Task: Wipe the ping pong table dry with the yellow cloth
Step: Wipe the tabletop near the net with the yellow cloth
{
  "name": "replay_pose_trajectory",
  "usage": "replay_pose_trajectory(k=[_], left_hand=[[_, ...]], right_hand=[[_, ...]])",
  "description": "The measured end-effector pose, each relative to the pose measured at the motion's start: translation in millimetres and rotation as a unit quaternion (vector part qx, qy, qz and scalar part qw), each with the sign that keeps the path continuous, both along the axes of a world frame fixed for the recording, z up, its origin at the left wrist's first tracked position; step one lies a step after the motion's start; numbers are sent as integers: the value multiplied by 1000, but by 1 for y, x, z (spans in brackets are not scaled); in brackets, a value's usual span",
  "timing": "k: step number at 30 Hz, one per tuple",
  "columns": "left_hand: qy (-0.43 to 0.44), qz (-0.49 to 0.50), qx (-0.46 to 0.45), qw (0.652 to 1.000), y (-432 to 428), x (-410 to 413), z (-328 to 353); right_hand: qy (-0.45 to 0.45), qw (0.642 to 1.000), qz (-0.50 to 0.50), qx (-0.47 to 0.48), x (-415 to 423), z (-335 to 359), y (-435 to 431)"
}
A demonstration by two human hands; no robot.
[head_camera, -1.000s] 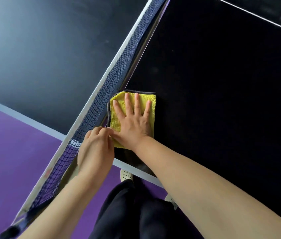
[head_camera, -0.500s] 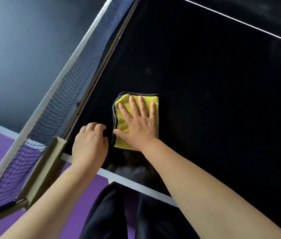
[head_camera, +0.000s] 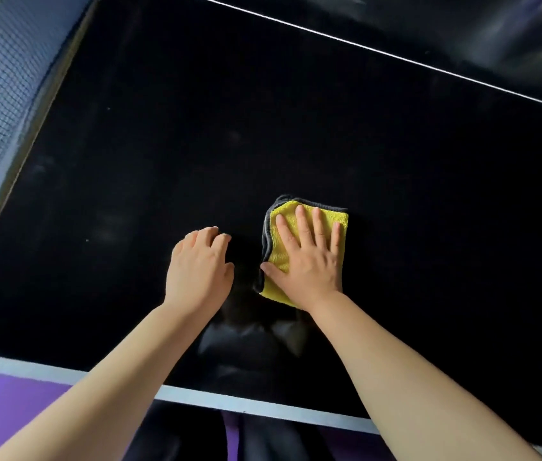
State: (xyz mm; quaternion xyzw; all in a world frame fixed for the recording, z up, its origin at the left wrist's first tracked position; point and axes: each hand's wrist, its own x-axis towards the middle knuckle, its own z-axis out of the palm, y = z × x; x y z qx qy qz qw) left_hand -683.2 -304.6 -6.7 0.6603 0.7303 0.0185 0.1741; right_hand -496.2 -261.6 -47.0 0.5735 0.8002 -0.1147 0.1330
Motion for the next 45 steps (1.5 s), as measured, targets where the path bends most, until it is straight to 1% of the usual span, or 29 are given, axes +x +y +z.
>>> replay_pose_trajectory(k=[3,5,8,12,15,17,23,29,33,37,40,42,45], left_hand=[[-6,-16,2,1000,10,24,-3],[-7,-20,0,1000,13,29,-5],[-6,-24,-5,1000,17,23,-6],[-4,-24,-15,1000,24,-5,-5],[0,-29,-23,999,32,-35,-4],[4,-26,-32,999,37,-59,-2],[44,-8,-31,999,46,-151,7],[64,69,-24,995,47,-237,14],[49,117,-26,992,42,-274,11],[23,150,-33,988,40,-292,10],[15,153,-34,988,43,-294,9],[12,148,-21,989,49,-292,8],[26,138,-12,990,59,-286,7]], right_hand=[[-11,999,-47,-7,48,2,4],[-26,997,-67,-8,66,2,6],[-43,996,-75,-6,66,1,6],[-58,994,-95,2,47,1,5],[-56,992,-113,5,11,1,7],[-41,994,-105,2,-27,0,12],[-18,999,-24,-15,-154,3,45],[-11,998,67,-8,-277,1,75],[4,996,94,-5,-345,0,96],[0,991,136,2,-390,1,122],[8,986,164,9,-412,2,154],[12,986,166,13,-418,1,170],[18,985,169,21,-410,-2,172]])
